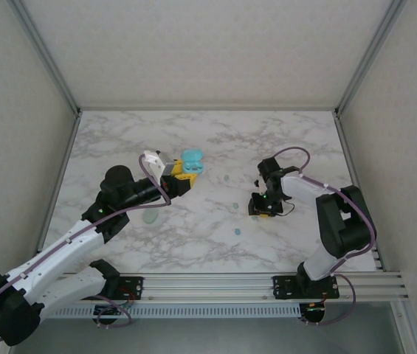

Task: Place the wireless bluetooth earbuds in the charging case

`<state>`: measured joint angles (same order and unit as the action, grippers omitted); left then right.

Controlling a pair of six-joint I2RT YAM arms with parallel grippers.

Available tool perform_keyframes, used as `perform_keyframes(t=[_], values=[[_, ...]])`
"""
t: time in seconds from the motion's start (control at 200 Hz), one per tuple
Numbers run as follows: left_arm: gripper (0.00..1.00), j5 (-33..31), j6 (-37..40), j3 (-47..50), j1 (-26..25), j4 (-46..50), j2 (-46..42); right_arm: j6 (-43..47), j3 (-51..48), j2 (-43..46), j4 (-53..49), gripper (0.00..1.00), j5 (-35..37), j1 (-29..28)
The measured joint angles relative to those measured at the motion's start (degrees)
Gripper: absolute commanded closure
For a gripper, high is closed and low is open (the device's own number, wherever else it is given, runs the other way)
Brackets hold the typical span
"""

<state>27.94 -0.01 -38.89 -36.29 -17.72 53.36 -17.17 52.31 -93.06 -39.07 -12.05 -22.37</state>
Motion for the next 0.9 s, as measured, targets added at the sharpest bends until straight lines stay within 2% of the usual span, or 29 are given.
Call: perform_keyframes(t=[0.145,0.325,0.581,0.901], values=[[0.81,0.00,0.00,0.00,0.00,0.00,0.02,-1.22,0.04,1.92,-1.07,0.58,0.61,0.00],[0.81,0.00,0.02,0.00,0.00,0.00,0.02,-6.84,0.17,4.17,-2.21,0.56,2.05,-0.13],[0.81,0.00,0.20,0.00,0.00,0.00,0.02,-16.39,0.20,4.37,-2.29,0.58,3.54,-3.08],[0.81,0.00,0.90,0.00,0.00,0.02,0.00,-21.29,0.33,1.36,-2.23,0.64,7.17,-5.14]])
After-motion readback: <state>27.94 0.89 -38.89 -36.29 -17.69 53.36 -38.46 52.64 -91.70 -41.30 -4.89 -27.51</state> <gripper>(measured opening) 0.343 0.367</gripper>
